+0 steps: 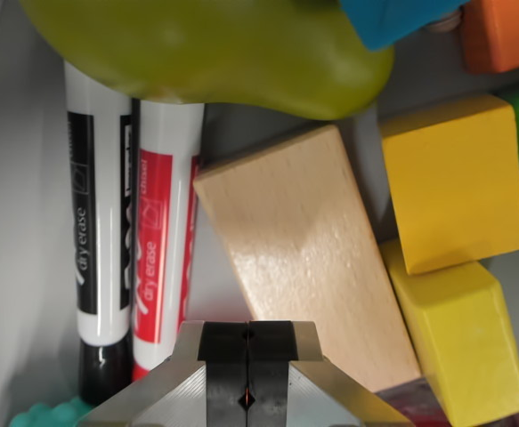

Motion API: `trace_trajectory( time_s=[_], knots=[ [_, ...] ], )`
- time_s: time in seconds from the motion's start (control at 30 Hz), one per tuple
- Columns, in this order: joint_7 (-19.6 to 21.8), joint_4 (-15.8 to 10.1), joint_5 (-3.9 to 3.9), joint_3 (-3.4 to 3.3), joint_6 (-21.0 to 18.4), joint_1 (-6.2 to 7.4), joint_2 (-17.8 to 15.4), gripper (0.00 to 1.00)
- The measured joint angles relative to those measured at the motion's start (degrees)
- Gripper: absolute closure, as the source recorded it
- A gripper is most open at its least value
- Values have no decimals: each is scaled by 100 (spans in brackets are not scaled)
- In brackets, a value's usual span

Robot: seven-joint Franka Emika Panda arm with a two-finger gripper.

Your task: Pick an object from the bin

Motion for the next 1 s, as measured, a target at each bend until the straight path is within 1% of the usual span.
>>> trace_trajectory(
  time_s=[0.27,0.5,1.0],
  knots=[
    [0,-48,0,-1,-187,0,-225,100],
    [0,-93,0,-3,-428,0,-507,100],
    [0,-102,-4,-8,-1084,0,-1141,100]
  ],
)
